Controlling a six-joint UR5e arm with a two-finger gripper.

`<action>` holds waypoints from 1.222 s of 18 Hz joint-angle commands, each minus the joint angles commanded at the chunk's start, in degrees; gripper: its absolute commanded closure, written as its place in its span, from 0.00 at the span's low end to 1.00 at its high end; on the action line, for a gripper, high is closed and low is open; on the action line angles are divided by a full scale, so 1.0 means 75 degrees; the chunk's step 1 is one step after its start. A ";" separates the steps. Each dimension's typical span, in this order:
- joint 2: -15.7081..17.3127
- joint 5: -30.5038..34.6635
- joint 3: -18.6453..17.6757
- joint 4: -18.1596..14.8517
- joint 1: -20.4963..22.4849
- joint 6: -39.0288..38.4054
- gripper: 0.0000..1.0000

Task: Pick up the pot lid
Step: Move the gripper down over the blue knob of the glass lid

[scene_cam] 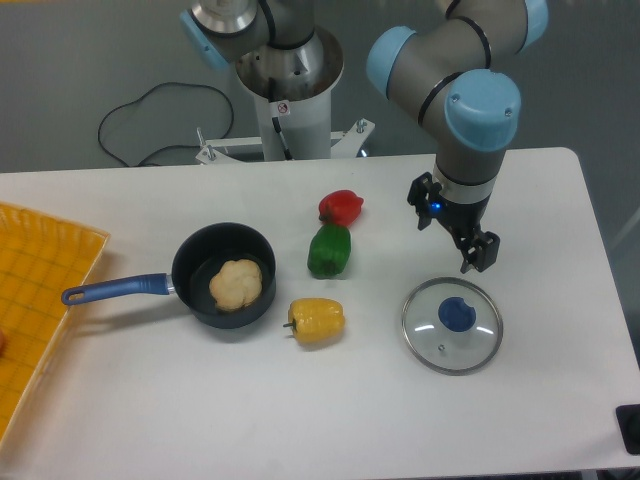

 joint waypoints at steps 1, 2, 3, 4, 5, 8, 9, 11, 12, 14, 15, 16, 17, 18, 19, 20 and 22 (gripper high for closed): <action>0.0012 0.0023 0.0000 -0.0012 0.0000 -0.0012 0.00; 0.0023 0.0024 0.0000 -0.0012 0.0000 -0.0012 0.00; 0.0035 0.0035 0.0000 -0.0012 -0.0012 -0.0012 0.00; 0.0047 0.0024 -0.0012 -0.0023 -0.0012 -0.0035 0.00; 0.0047 0.0024 -0.0012 -0.0035 -0.0012 -0.0047 0.00; 0.0047 0.0058 -0.0152 -0.0024 -0.0035 -0.0093 0.00; 0.0035 0.0070 -0.0176 -0.0012 -0.0047 -0.0105 0.00; 0.0023 0.0047 -0.0374 0.0012 -0.0024 -0.0152 0.00; 0.0012 0.0035 -0.0433 0.0023 -0.0023 -0.0222 0.00; 0.0023 0.0035 -0.0539 0.0059 -0.0023 -0.0421 0.00; 0.0023 0.0035 -0.0539 0.0070 -0.0012 -0.0503 0.00; 0.0012 0.0035 -0.0516 0.0059 0.0011 -0.0562 0.00; -0.0023 0.0070 -0.0504 0.0059 0.0035 -0.0632 0.00; -0.0047 0.0070 -0.0516 0.0070 0.0035 -0.0726 0.00; -0.0140 0.0047 -0.0492 0.0070 0.0035 -0.0831 0.00; -0.0199 0.0059 -0.0446 0.0059 0.0047 -0.0925 0.00; -0.0397 0.0035 -0.0317 0.0105 0.0035 -0.1171 0.00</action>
